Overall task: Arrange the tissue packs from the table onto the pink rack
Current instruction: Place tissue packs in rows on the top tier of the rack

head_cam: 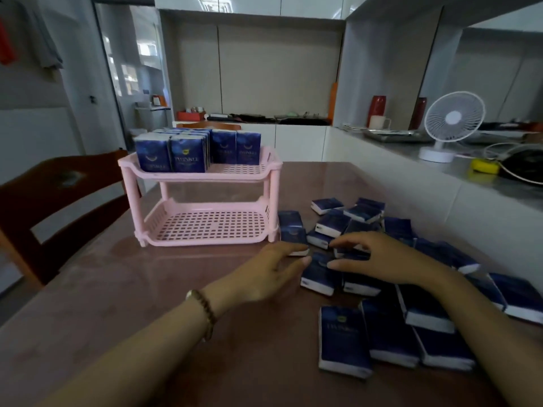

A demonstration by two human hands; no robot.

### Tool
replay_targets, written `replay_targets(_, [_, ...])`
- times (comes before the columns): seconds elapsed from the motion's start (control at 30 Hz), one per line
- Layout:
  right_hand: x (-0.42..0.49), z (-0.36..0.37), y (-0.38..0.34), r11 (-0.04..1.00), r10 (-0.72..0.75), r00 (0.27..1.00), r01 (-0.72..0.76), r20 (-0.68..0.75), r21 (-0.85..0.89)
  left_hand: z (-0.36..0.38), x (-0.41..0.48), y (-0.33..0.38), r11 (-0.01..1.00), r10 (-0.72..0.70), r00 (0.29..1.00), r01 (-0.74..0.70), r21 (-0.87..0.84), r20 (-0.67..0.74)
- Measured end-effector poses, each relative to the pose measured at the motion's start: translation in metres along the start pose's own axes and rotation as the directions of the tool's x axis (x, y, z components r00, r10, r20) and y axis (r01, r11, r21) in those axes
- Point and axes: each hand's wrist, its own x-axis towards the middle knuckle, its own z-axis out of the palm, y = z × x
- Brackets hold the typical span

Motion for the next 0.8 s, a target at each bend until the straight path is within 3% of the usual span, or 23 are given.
replay_targets(0.17, [-0.003,-0.001,0.013,0.992,0.020,1.000,-0.023,-0.023,-0.122,0.023,0.016,-0.006,0.999,-0.031,0.999,0.032,-0.024,0.043])
replay_targets(0.27, [-0.008,-0.011,0.029,0.982,0.042,0.999,-0.047,-0.033,-0.182,0.031,0.020,-0.014,0.997,-0.047,0.998,0.045,0.056,0.047])
replay_targets(0.47, [-0.011,-0.012,0.041,0.990,0.087,0.994,-0.078,0.071,-0.116,0.036,0.022,-0.024,0.993,-0.078,0.994,0.070,0.098,0.077])
replay_targets(0.6, [-0.011,-0.012,0.041,0.967,0.163,0.984,-0.145,0.073,-0.212,0.036,0.023,-0.024,0.994,-0.092,0.991,0.086,0.065,0.096])
replay_targets(0.73, [-0.012,-0.009,0.036,0.987,0.128,0.990,-0.121,0.060,-0.108,0.036,0.024,-0.030,0.996,-0.089,0.990,0.088,0.018,0.108])
replay_targets(0.8, [-0.012,-0.007,0.033,0.987,0.108,0.993,-0.100,0.055,-0.124,0.034,0.024,-0.029,0.987,-0.093,0.985,0.110,-0.114,0.143])
